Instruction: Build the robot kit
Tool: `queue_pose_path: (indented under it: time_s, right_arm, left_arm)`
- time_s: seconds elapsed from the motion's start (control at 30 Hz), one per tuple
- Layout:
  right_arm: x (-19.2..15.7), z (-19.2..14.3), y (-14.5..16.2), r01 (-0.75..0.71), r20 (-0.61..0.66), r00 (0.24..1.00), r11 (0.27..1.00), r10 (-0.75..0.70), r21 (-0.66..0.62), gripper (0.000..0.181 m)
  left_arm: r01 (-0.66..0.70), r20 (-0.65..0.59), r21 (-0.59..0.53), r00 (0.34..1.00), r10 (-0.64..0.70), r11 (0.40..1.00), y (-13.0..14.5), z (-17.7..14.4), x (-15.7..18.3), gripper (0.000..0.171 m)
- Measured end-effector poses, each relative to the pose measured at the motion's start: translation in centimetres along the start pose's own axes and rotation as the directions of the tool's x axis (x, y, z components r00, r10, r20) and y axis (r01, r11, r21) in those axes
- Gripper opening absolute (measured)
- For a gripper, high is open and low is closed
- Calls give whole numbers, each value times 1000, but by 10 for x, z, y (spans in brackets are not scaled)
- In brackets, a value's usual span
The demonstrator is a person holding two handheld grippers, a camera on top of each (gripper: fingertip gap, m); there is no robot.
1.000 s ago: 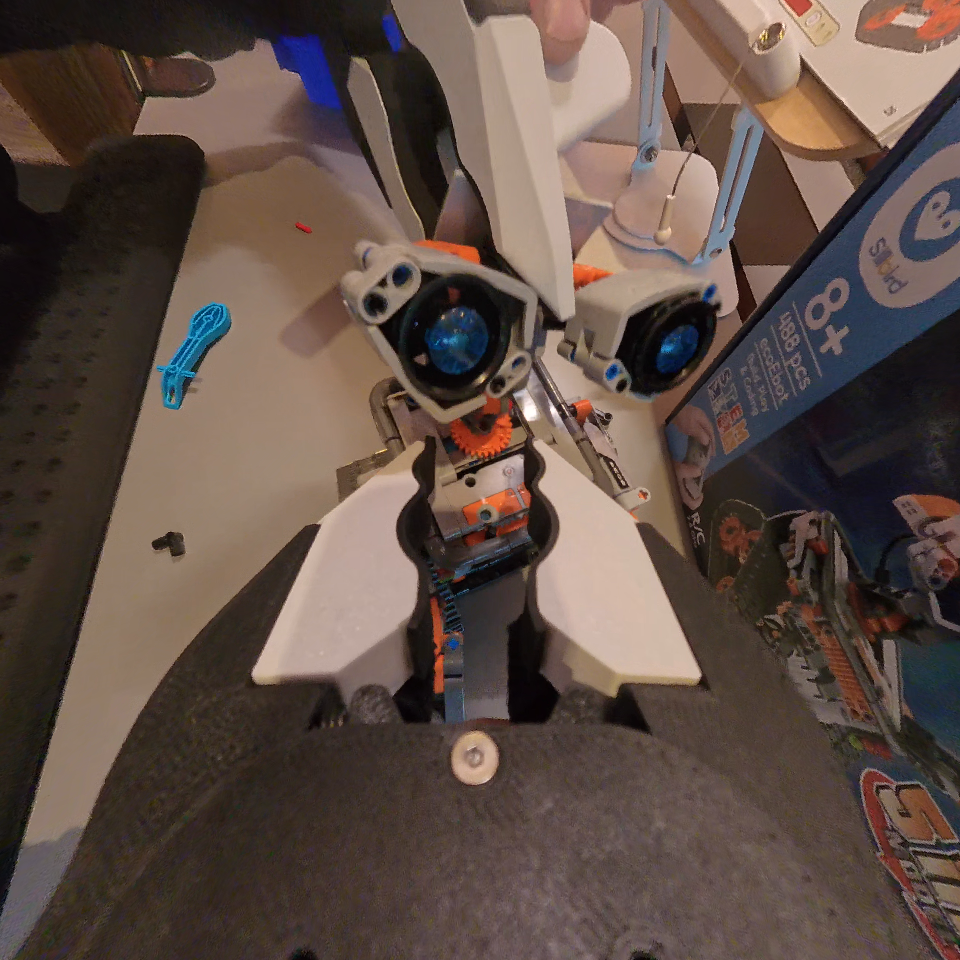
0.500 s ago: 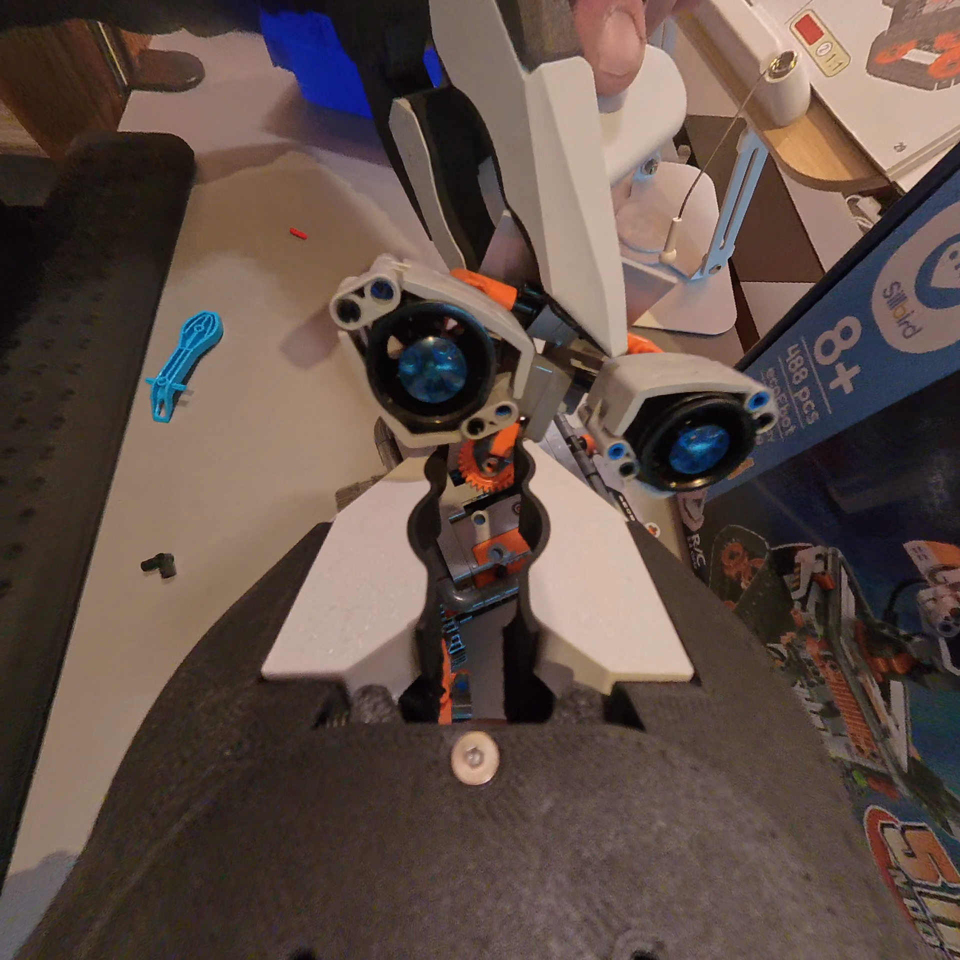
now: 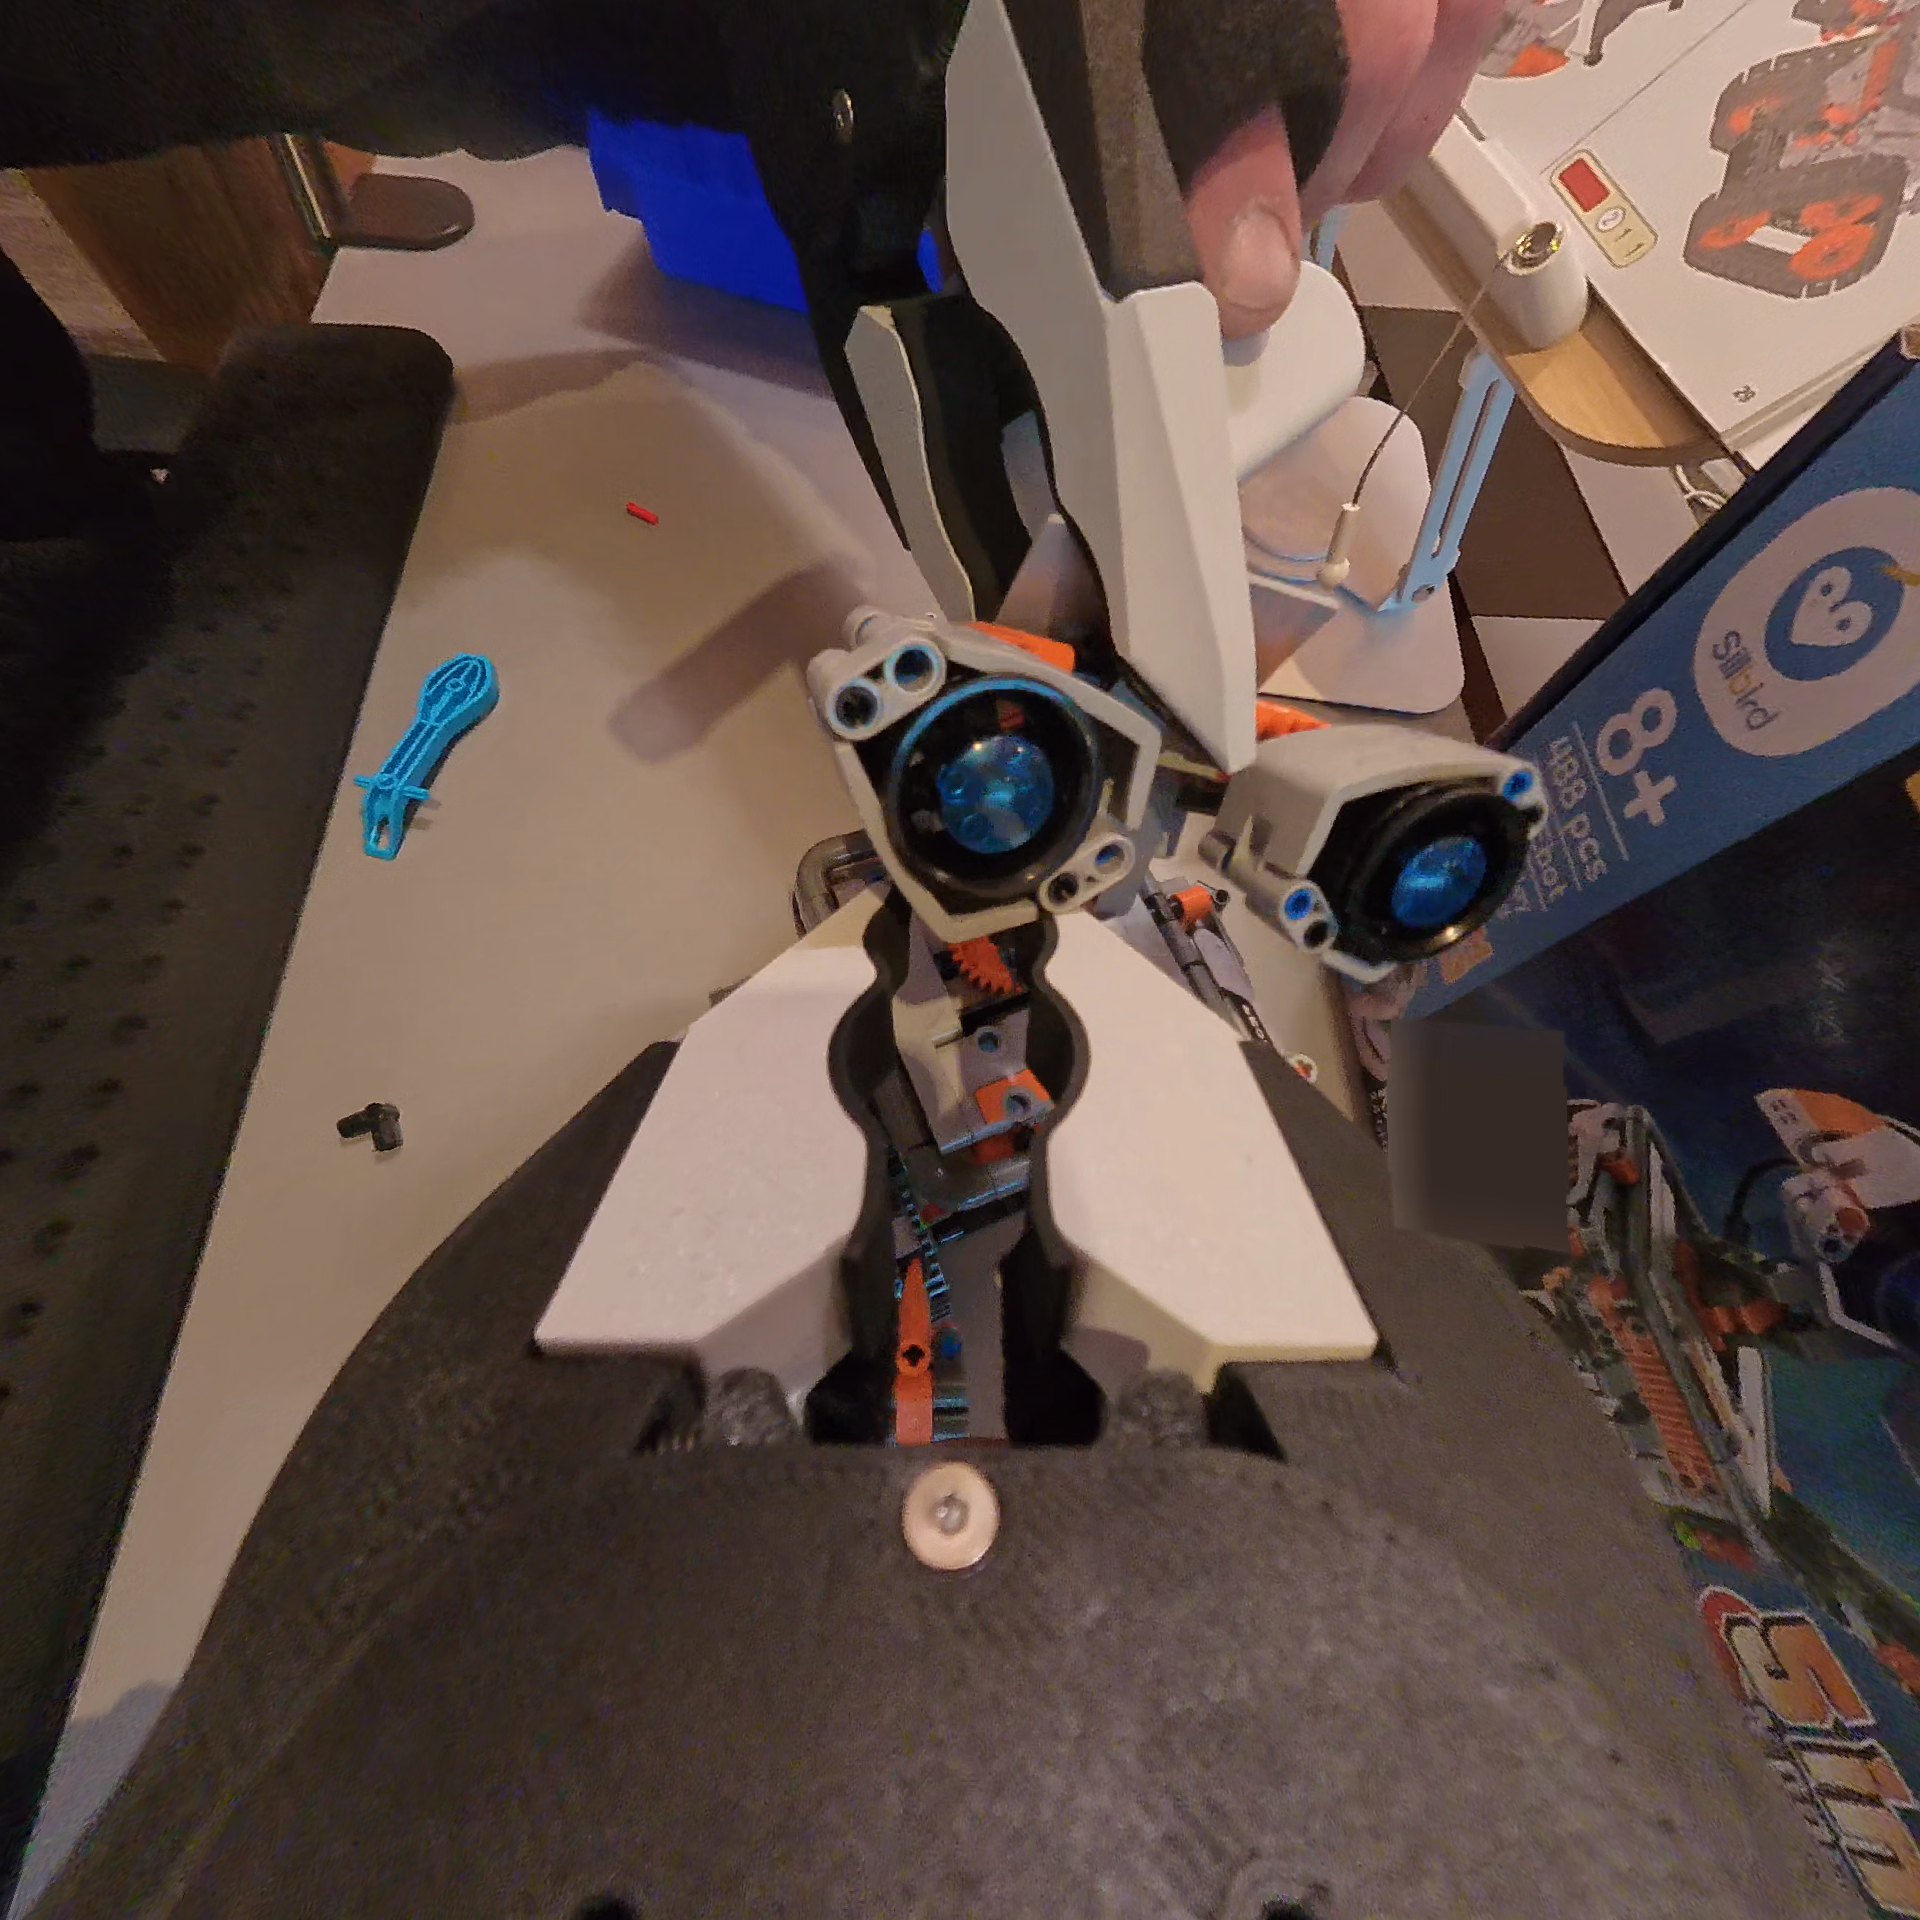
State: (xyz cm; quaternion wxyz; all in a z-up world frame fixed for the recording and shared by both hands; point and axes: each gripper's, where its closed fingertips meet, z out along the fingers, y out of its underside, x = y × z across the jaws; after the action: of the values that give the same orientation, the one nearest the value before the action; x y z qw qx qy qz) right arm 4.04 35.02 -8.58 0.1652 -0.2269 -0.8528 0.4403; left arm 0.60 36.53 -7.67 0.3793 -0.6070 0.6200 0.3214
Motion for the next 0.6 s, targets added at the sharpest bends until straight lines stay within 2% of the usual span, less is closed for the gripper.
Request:
queue_pose_path:
  time_s: [0.3,0.6]
  right_arm:
    - [-6,9,2,31,2,1000,999,-31,-43,16]
    - [-10,19,-5,39,16,999,999,-39,-19,17]
  left_arm:
    - [-7,6,-5,1000,7,1000,2,2,6,38]
    - [-34,18,-39,999,35,999,8,-1,5,36]
